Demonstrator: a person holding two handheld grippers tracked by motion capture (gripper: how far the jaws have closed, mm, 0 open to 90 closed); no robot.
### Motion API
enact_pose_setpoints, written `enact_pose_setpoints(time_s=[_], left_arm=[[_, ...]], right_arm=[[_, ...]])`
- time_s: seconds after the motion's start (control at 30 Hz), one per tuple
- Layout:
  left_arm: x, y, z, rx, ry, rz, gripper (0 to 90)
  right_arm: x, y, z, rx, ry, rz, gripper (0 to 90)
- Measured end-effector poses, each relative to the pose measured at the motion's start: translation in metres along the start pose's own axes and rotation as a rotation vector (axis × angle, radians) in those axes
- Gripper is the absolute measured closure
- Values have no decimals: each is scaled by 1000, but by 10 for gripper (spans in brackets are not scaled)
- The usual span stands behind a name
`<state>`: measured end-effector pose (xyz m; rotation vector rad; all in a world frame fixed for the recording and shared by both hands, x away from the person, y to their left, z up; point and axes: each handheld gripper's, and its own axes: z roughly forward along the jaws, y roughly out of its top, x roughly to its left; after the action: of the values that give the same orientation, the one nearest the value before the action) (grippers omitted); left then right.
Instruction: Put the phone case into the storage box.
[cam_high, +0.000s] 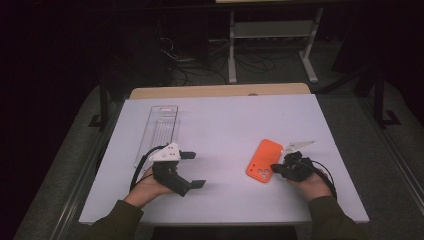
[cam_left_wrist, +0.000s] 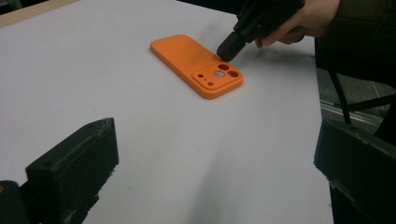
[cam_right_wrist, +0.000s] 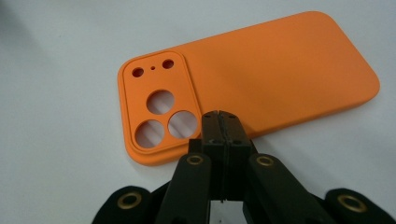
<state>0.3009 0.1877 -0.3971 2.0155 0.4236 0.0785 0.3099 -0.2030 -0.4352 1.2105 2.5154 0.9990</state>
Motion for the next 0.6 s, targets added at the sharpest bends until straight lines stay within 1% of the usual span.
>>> enact_pose_setpoints(time_s=[0.23,0.33,0.53,0.6], left_arm=[[1,1,0,-4,2,10,0],[2,2,0,-4,4,12,0],[2,2,0,-2,2,13,0],[2,2,0,-4,-2,7,0]], right_arm=[[2,3,2,5,3,3,885],[3,6,4,11,0,-11,885],[7,13,10,12,6,-20,885],[8,15,12,14,9,-25,886]])
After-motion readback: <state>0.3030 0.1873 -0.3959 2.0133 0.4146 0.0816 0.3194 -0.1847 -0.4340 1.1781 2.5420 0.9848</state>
